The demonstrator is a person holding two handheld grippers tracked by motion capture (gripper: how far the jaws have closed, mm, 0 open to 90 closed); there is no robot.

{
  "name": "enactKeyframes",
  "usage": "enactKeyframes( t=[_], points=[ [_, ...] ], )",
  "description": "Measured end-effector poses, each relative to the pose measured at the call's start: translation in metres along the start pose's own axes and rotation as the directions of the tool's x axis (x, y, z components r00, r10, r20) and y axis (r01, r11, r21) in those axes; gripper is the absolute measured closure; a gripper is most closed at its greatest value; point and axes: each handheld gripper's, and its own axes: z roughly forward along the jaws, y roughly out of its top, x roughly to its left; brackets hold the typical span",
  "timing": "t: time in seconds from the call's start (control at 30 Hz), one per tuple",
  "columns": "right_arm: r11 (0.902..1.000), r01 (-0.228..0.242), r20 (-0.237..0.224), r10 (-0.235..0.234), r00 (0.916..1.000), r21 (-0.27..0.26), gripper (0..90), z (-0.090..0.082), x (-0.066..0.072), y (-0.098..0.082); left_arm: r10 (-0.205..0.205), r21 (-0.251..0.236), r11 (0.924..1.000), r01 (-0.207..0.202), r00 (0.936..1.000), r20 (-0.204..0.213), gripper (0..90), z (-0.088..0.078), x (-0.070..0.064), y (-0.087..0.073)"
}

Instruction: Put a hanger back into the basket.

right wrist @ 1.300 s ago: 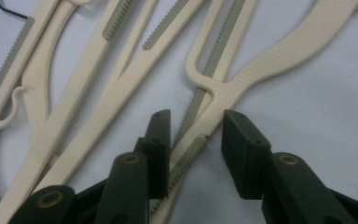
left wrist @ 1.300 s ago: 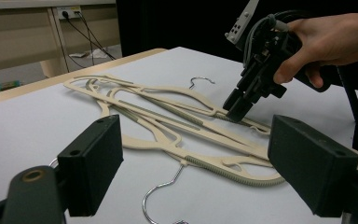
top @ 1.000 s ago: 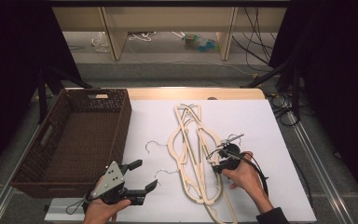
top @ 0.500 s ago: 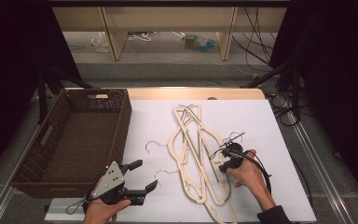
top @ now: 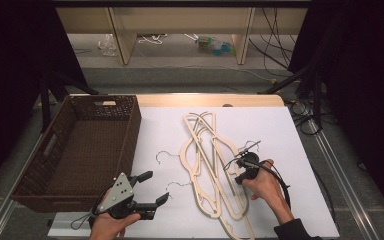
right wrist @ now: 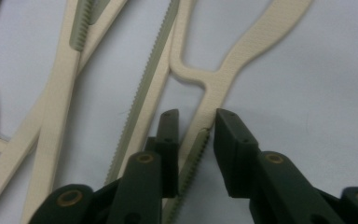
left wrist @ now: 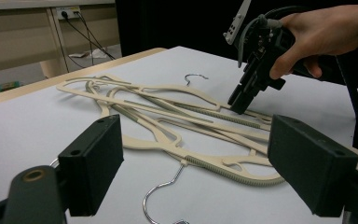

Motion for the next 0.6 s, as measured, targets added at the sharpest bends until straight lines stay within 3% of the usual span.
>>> enactKeyframes(
  t=[0.17,0.27,0.33,0.4,0.6],
  points=[
    [0.9999,0.003,0.015,-0.004,0.9999,0.012,77.5,-0.002,-0.004,-0.001,0.014,-0.002,0.9999,-0.014,0.9999,0.0,18.1,-0.001,0.0,0.001],
    [0.999,0.032,0.03,-0.033,0.999,0.033,78.5,-0.005,-0.01,-0.002,-0.001,-0.001,1.0,0.001,1.0,-0.001,18.2,0.0,0.0,0.0],
    [0.9979,0.062,0.038,-0.063,0.9973,0.018,78.8,-0.004,-0.013,-0.004,-0.001,-0.002,1.0,0.001,1.0,0.0,18.2,0.0,0.0,0.001],
    [0.9981,0.049,0.031,-0.05,0.9983,0.037,79.0,-0.006,-0.013,-0.004,0.0,-0.002,1.0,0.0,1.0,0.0,18.2,-0.001,0.0,0.001],
    [0.9931,0.105,0.011,-0.106,0.9943,0.052,80.0,-0.013,-0.021,-0.007,-0.001,-0.003,1.0,0.001,1.0,0.0,18.3,0.0,0.0,0.001]
  ],
)
